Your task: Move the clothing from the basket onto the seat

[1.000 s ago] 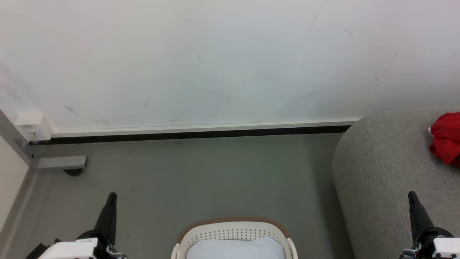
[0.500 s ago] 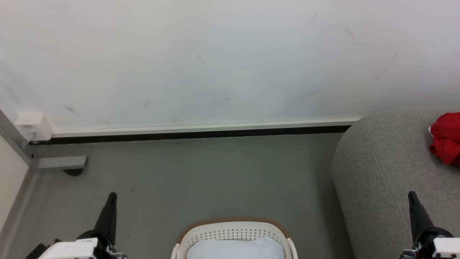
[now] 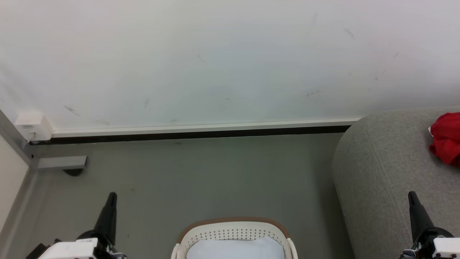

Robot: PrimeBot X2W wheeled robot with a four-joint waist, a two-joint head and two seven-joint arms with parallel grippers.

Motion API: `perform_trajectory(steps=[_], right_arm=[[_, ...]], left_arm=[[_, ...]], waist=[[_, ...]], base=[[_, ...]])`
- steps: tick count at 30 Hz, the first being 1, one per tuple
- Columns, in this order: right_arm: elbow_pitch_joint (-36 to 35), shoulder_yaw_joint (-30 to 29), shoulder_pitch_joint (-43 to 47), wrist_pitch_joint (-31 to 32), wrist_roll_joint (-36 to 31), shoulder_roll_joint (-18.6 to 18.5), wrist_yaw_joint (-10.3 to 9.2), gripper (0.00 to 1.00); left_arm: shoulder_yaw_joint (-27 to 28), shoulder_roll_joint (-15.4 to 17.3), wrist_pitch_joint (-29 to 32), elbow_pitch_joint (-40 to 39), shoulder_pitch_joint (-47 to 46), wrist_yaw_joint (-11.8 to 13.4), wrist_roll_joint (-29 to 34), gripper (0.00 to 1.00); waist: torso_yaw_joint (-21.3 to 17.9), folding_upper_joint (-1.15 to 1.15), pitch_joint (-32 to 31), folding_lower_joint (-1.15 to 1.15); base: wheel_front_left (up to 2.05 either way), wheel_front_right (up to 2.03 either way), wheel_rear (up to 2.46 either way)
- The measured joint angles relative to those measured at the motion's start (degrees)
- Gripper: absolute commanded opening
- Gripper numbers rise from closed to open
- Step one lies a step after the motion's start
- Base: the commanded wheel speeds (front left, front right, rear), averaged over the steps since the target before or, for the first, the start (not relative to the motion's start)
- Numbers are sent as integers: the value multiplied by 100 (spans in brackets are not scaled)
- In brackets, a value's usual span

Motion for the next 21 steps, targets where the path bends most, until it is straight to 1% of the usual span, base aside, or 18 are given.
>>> perform_trajectory(steps=[21], right_arm=[[0,0,0,0,0,-1,0,0]], left_arm=[[0,0,0,0,0,0,0,0]], waist=[[0,0,0,0]], base=[[0,0,0]])
